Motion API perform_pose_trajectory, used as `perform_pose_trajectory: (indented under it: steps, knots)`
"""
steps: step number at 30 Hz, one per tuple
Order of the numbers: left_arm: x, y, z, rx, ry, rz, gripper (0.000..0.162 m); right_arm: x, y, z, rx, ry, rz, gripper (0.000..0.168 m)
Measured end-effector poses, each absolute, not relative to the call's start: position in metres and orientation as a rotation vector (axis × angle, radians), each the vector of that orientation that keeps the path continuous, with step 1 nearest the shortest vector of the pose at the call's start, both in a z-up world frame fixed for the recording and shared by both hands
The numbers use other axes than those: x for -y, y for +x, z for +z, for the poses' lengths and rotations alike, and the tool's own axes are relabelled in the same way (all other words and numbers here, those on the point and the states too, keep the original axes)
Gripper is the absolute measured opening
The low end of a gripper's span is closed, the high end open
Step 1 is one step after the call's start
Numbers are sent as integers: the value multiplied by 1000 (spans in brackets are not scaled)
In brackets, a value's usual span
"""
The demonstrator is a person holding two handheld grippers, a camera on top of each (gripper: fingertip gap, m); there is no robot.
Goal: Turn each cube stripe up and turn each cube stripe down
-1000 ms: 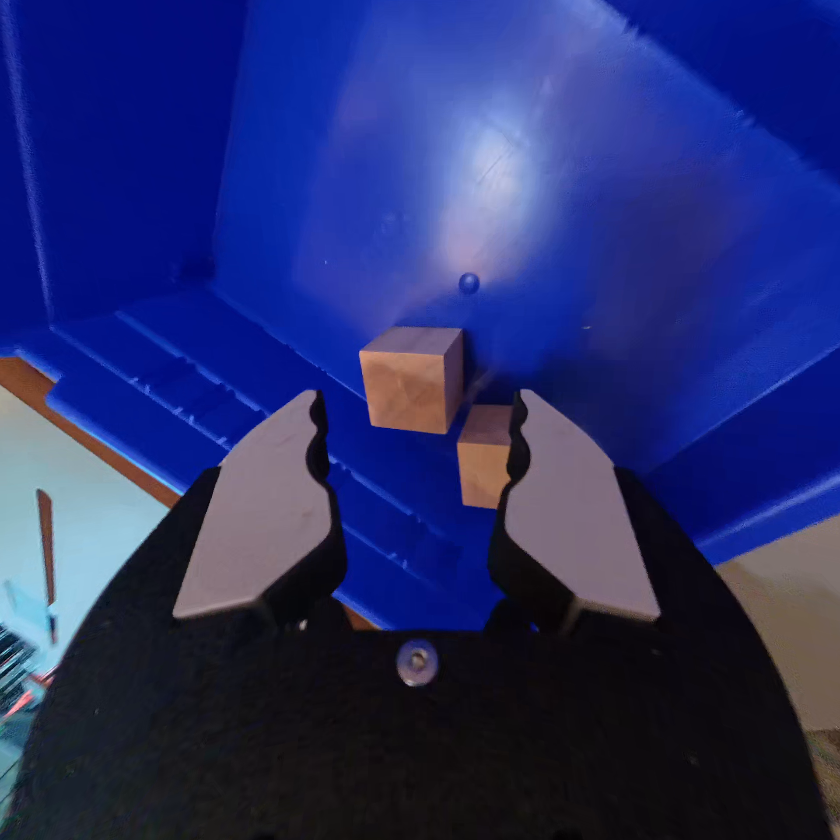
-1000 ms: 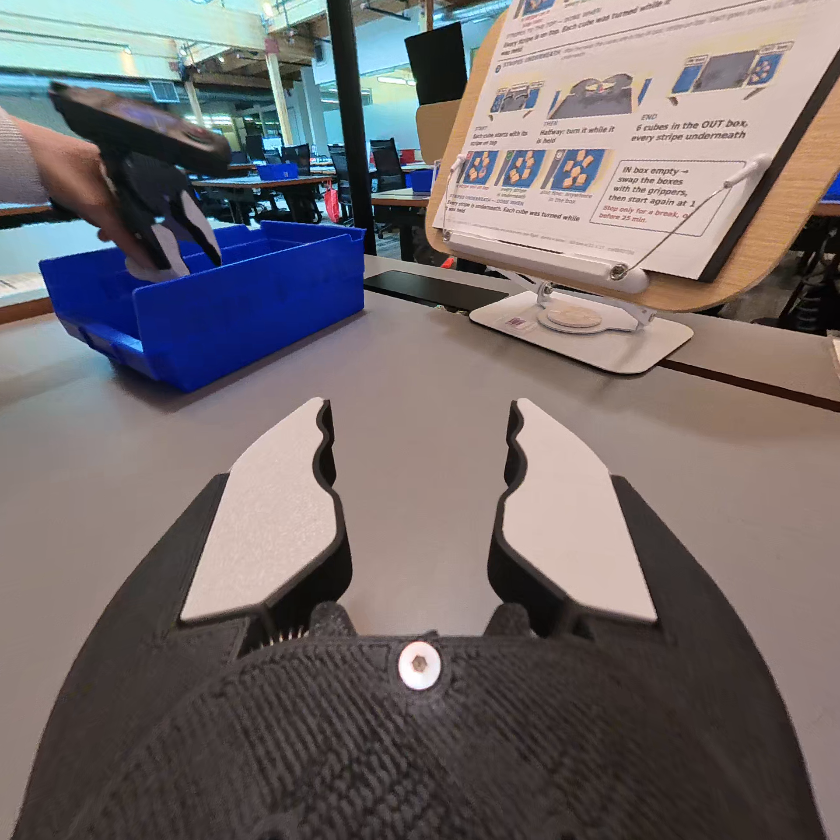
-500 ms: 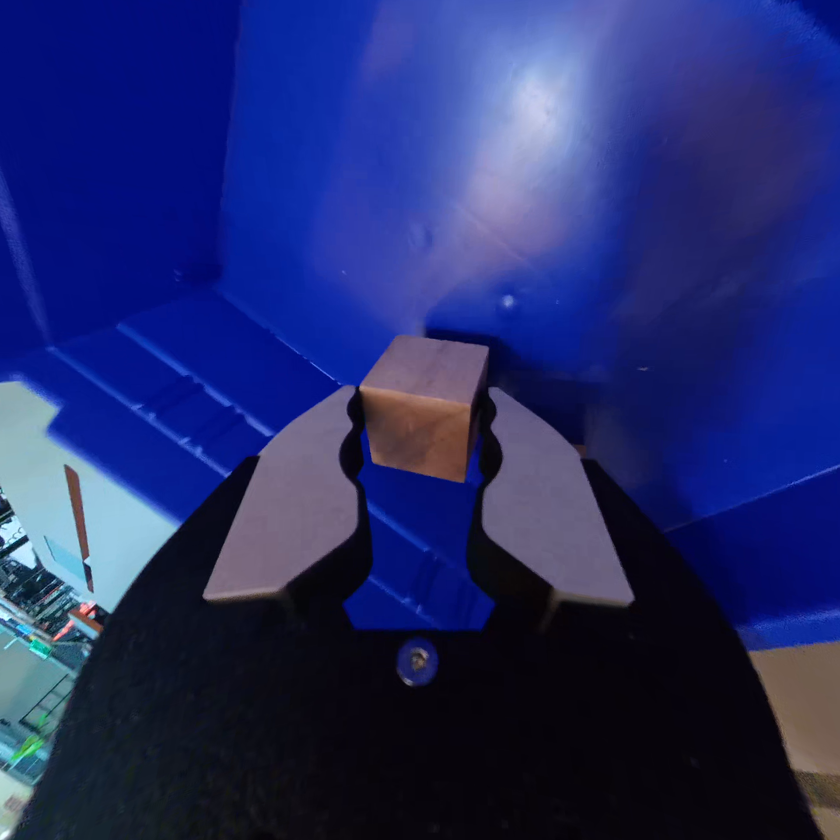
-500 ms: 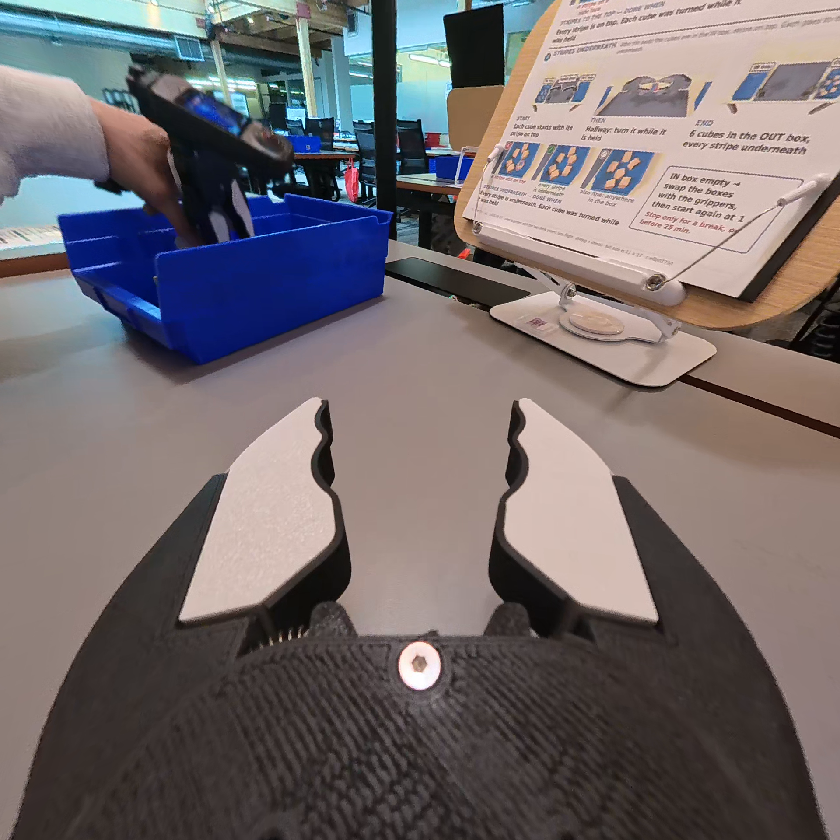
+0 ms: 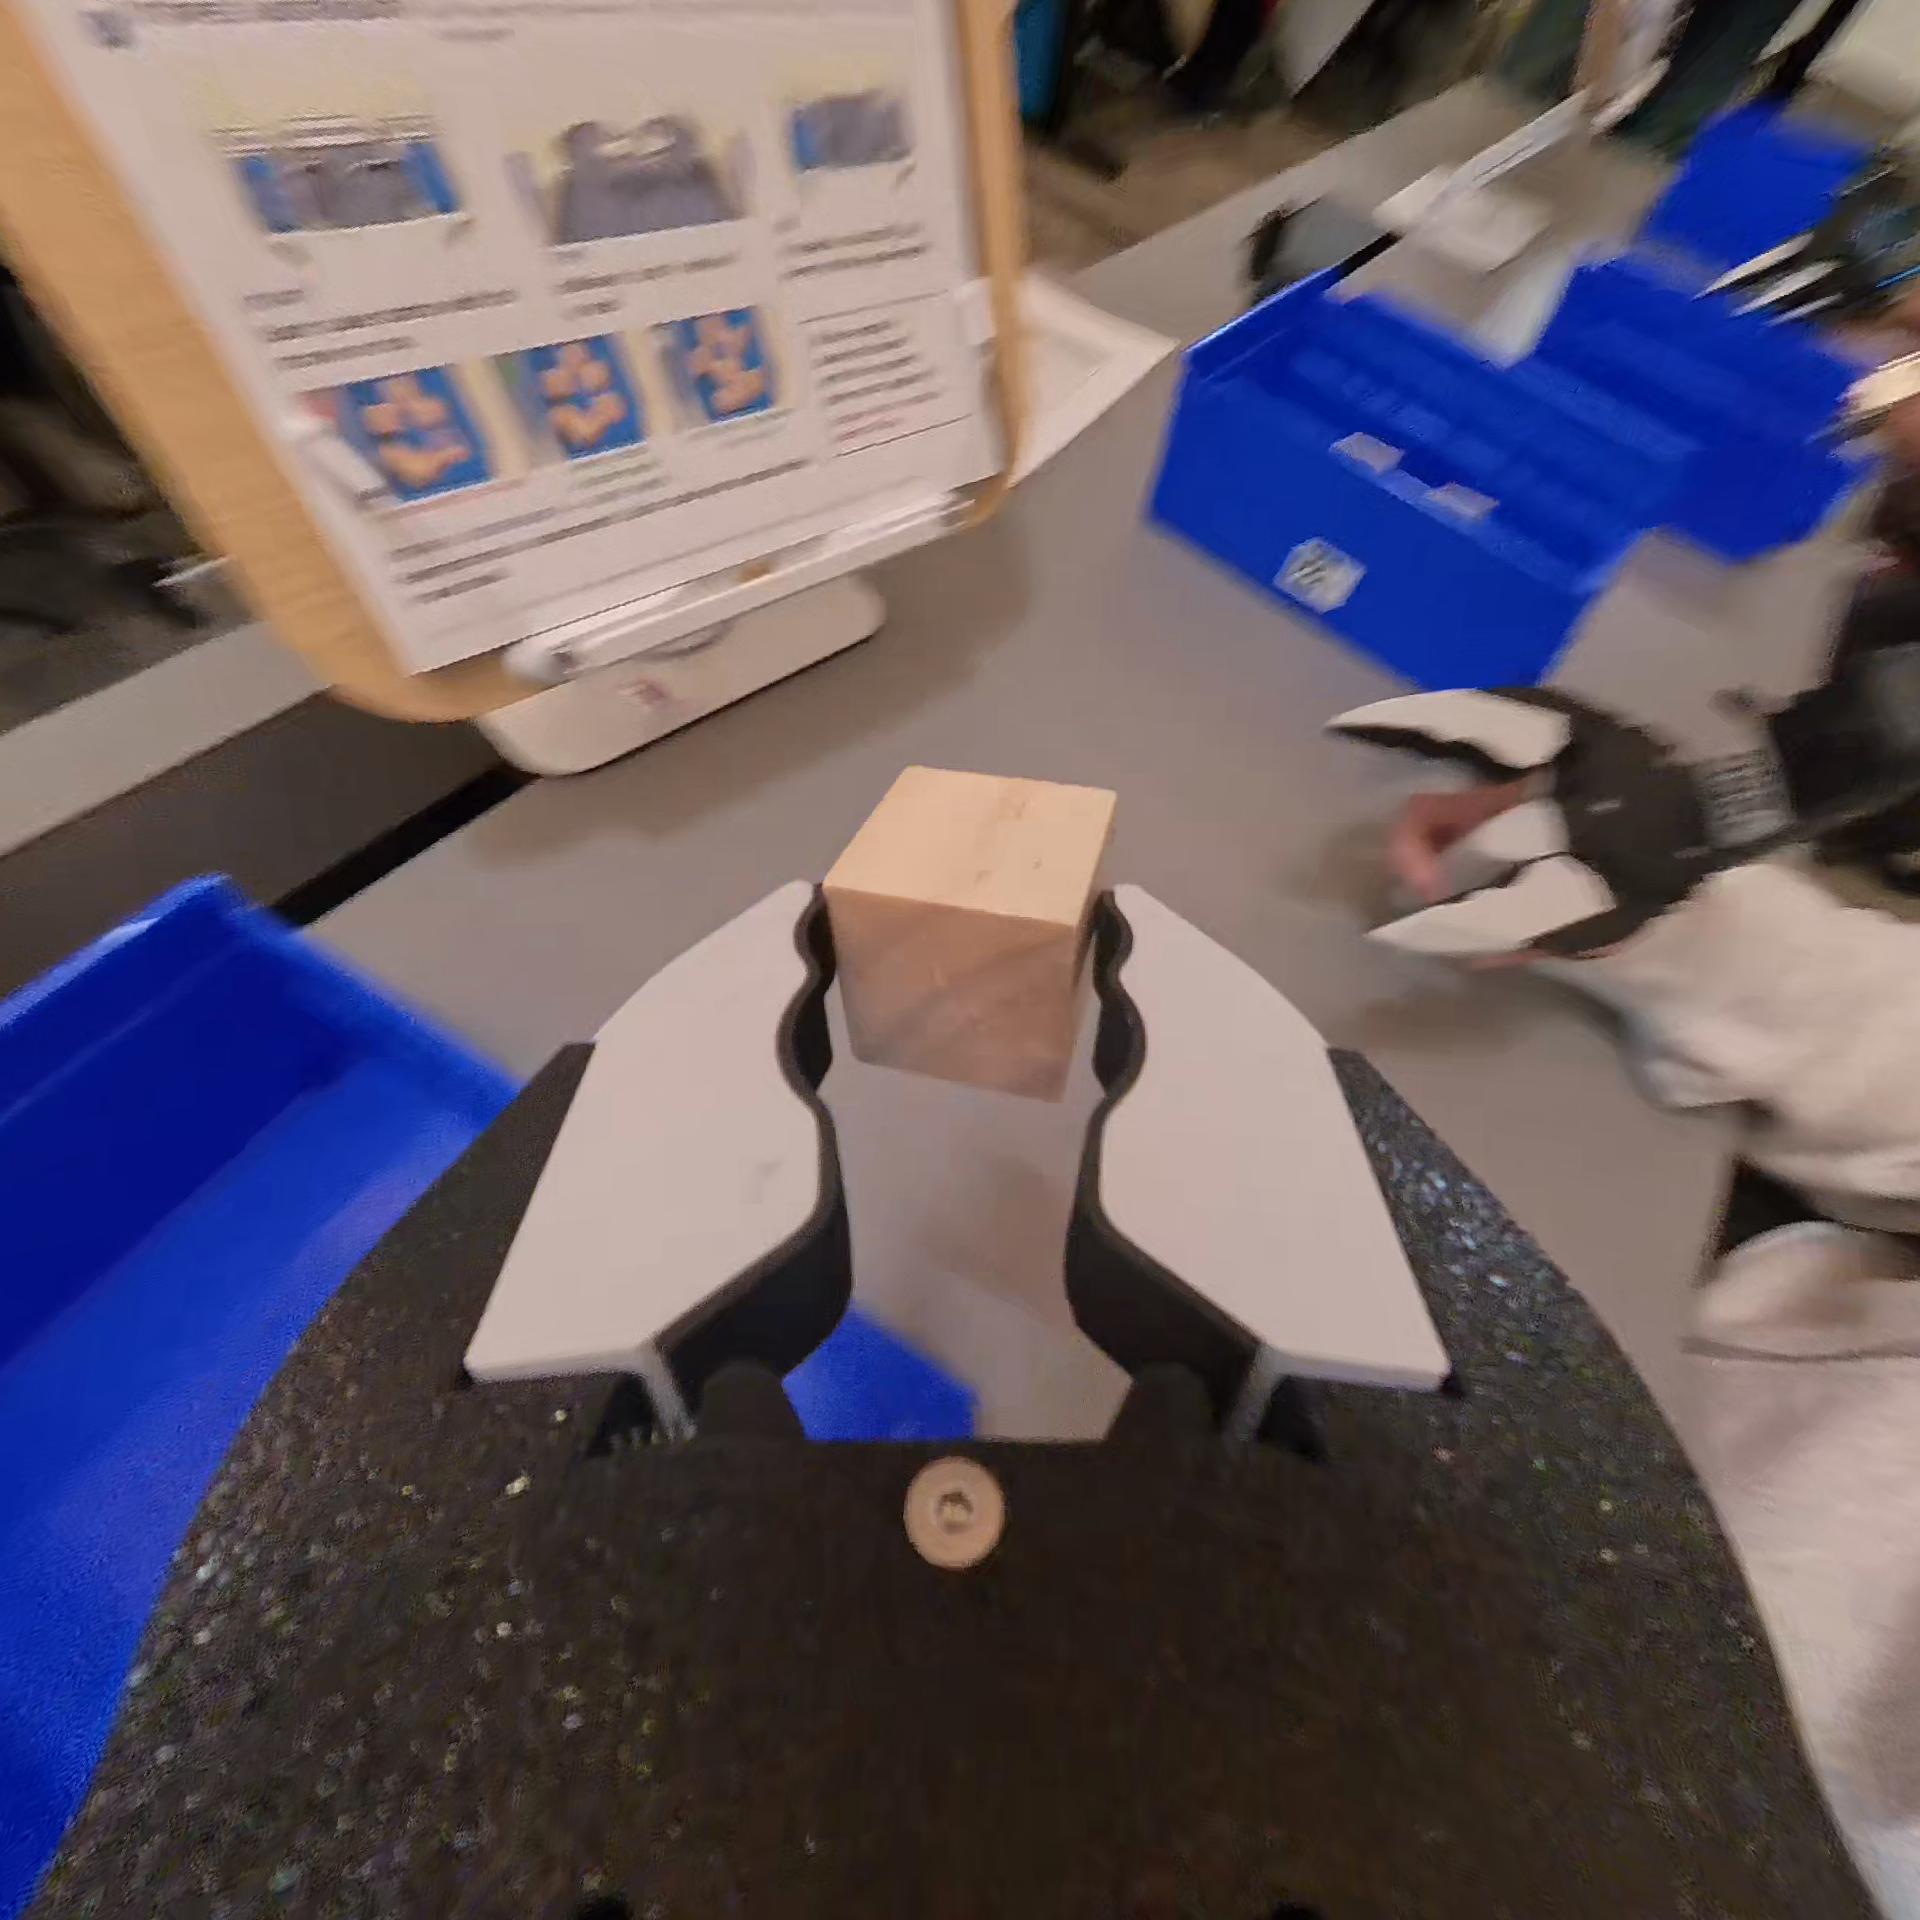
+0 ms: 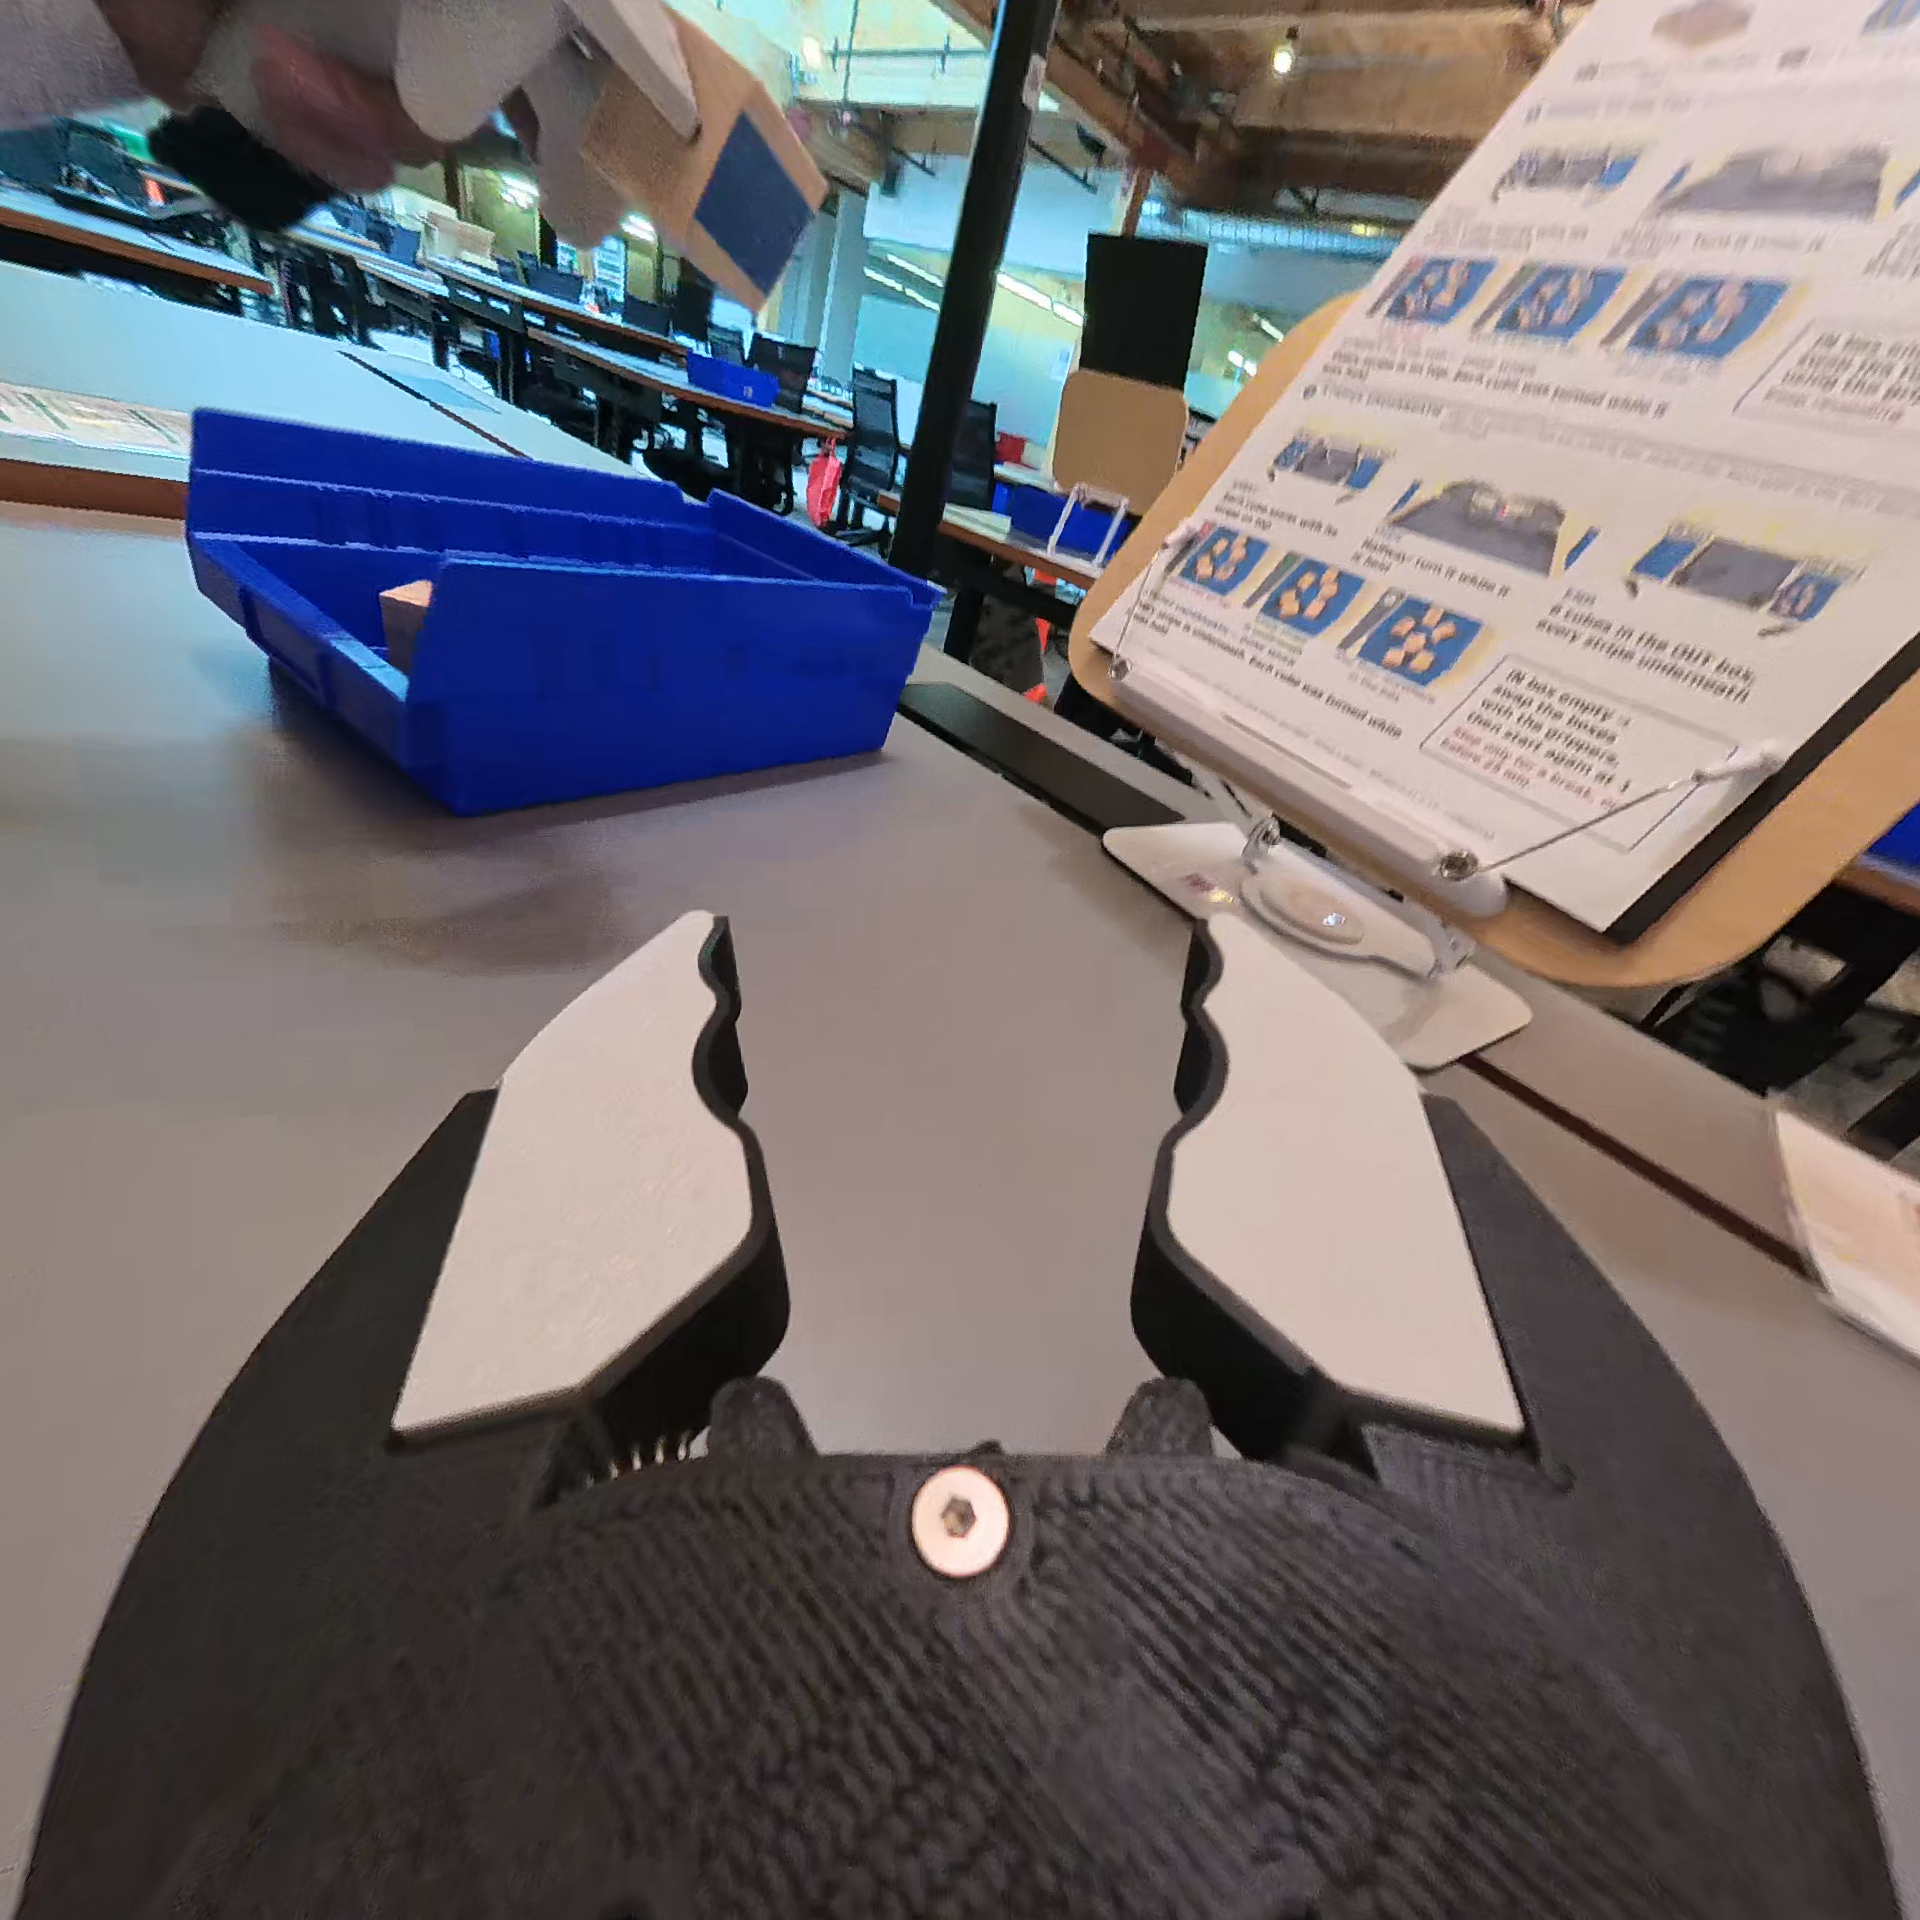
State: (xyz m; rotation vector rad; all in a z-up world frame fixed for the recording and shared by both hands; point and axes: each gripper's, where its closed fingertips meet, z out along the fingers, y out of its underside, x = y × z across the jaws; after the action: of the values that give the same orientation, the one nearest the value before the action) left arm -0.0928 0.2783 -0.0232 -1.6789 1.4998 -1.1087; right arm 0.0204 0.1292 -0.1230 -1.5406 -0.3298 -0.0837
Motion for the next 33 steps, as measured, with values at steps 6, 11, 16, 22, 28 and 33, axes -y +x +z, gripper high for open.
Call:
perform_pose_trajectory:
  steps: [6,11,16,22,28,33]
  knots:
    - [-194,-66,-35,-1537,-1624,-1641,47,-125,-2,-89,562,-1354,-233,81]
    - [-149,-53,-44,-1636,-1603,-1835,47,-124,-34,-59,839,-1209,-380,79]
    - [-116,-52,-43,-1754,-1528,-1909,47,-125,-51,-46,1028,-1138,-420,78]
    - [-98,-51,-45,-1786,-1507,-2000,47,-120,-62,-44,1211,-1117,-419,59]
    - [-93,-52,-48,-1778,-1480,-2065,47,-116,-65,-48,1246,-1160,-377,47]
    - [-102,-42,-35,-1586,-1401,-2059,65,-114,-53,-45,1180,-1346,-294,47]
